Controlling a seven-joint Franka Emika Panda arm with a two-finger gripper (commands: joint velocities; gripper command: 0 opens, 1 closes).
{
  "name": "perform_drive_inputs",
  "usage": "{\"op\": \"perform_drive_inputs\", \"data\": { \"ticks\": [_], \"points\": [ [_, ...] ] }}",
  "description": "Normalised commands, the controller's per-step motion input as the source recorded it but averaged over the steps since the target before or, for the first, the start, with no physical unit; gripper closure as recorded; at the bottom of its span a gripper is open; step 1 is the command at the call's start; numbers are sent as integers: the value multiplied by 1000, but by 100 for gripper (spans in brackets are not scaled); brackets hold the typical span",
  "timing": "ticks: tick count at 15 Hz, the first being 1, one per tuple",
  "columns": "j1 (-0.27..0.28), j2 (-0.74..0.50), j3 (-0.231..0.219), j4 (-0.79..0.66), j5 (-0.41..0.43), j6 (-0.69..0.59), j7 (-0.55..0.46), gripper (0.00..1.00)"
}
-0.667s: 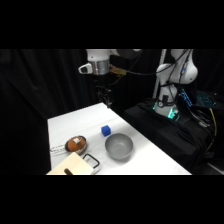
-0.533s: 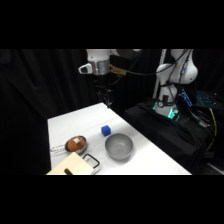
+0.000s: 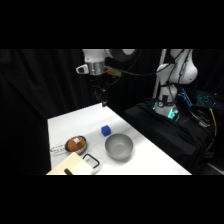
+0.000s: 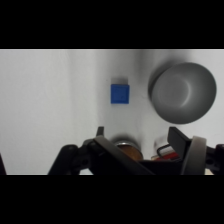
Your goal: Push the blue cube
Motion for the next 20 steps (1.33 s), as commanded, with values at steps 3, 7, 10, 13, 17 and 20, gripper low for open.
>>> {"op": "perform_drive_inputs", "data": {
  "ticks": [3,7,10,13,17,20],
  "points": [
    [-99,114,-80,67,100,212,-106,35],
    [-27,71,-6,-55,156,243,-107,70],
    [-19,73,13,-114,166,290,-114,93],
    [-39,91,12,-155,156,370,-135,100],
    [-62,133,35,-173,203,407,-198,98],
    [-86,169,73,-133,206,372,-216,97]
  ]
}}
